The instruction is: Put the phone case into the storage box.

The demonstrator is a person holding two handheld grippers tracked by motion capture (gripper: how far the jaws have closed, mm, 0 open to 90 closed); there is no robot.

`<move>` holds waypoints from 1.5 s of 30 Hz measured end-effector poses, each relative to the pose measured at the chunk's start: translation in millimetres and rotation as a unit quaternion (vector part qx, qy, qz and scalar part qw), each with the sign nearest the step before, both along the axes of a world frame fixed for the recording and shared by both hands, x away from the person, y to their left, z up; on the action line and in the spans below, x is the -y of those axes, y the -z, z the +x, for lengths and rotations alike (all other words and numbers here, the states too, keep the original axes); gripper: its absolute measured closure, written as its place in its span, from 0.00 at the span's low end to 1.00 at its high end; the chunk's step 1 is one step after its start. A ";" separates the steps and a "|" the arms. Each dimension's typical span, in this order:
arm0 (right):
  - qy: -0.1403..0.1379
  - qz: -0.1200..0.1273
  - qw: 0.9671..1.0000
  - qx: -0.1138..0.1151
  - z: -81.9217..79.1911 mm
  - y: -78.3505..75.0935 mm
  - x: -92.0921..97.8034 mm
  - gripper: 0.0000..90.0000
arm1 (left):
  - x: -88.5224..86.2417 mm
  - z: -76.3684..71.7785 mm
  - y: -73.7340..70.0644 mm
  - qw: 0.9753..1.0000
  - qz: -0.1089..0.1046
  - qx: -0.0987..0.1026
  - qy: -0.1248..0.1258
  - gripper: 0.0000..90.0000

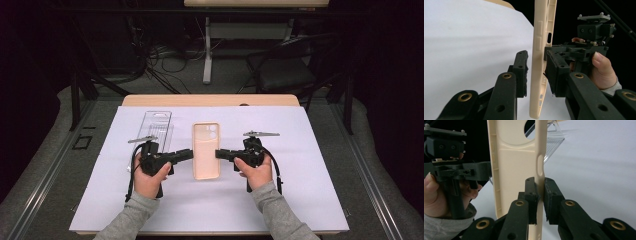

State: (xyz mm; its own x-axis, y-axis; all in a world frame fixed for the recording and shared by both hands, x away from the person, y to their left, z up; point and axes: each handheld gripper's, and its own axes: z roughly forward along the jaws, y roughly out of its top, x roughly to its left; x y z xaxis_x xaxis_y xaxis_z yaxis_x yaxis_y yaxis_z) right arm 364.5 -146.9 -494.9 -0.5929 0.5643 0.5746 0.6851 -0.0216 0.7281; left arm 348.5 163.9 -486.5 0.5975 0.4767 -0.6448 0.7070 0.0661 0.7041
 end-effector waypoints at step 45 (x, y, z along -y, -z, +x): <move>0.022 -0.034 0.999 0.013 1.8 4.6 5.2 0.92 | -5.6 7.4 -3.1 0.985 0.154 0.073 -0.041 0.54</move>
State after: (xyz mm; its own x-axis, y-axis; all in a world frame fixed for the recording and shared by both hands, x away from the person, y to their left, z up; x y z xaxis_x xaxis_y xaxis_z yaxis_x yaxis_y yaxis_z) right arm 366.3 -152.1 -499.5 -0.5804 0.6273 0.5192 0.6657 -0.0017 0.7462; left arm 355.9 169.5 -483.4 0.6245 0.6865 -0.3725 0.5982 -0.1138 0.7932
